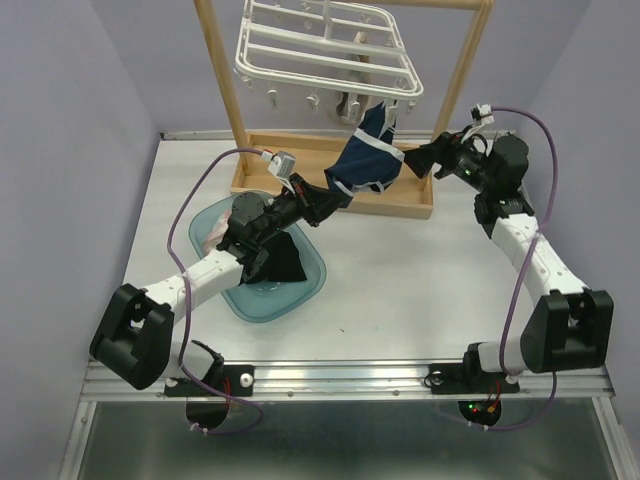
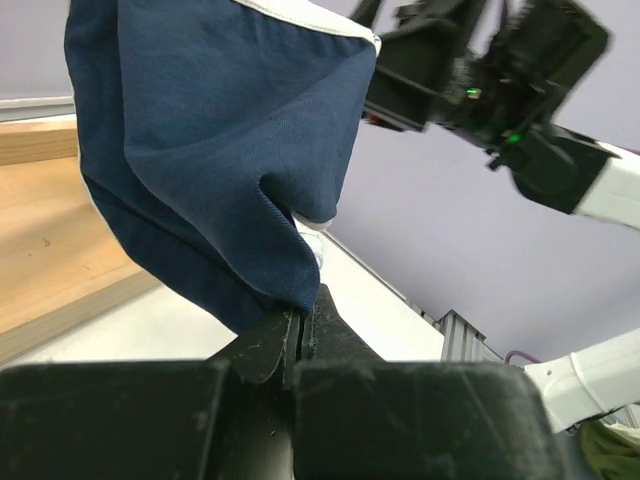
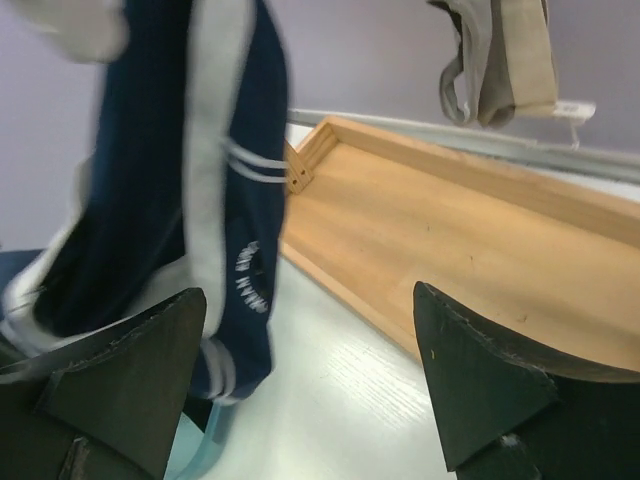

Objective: Remove the underwear clipped to the hanger

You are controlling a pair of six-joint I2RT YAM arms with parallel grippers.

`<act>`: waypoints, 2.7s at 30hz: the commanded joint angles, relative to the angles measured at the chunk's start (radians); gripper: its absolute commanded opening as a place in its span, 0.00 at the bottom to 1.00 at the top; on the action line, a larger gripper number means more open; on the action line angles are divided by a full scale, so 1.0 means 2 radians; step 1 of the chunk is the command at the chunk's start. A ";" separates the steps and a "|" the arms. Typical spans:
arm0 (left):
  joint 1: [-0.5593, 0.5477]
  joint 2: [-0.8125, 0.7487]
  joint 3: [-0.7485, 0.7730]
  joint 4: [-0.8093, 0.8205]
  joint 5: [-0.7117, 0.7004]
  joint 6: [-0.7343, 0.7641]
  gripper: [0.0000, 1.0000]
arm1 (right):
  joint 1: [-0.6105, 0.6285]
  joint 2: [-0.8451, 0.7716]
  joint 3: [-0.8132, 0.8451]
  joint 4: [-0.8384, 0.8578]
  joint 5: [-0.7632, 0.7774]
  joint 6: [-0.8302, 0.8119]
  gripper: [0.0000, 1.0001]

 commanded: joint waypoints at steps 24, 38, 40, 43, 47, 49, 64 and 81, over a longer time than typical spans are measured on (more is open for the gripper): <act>0.003 -0.009 0.012 0.021 0.027 0.000 0.00 | 0.011 0.155 0.102 0.246 -0.114 0.242 0.81; 0.007 -0.022 0.007 0.017 0.009 0.001 0.00 | 0.027 0.174 0.122 0.256 -0.118 0.247 0.01; 0.011 -0.028 0.005 0.013 -0.004 0.002 0.06 | 0.021 0.152 0.103 0.255 -0.108 0.236 0.01; 0.024 -0.055 -0.013 0.007 -0.042 0.007 0.31 | 0.003 0.107 0.066 0.243 -0.088 0.211 0.01; 0.031 -0.088 -0.022 -0.010 -0.078 0.023 0.56 | -0.016 0.051 0.041 0.192 -0.067 0.162 0.01; 0.033 -0.101 -0.021 -0.025 -0.088 0.035 0.62 | -0.017 0.016 0.033 0.152 -0.055 0.122 0.01; 0.022 -0.126 -0.029 -0.017 -0.021 0.077 0.79 | 0.001 -0.076 0.051 0.003 -0.104 0.008 0.01; -0.070 -0.051 0.063 -0.016 -0.036 0.151 0.84 | 0.078 -0.055 0.075 -0.008 -0.104 0.011 0.00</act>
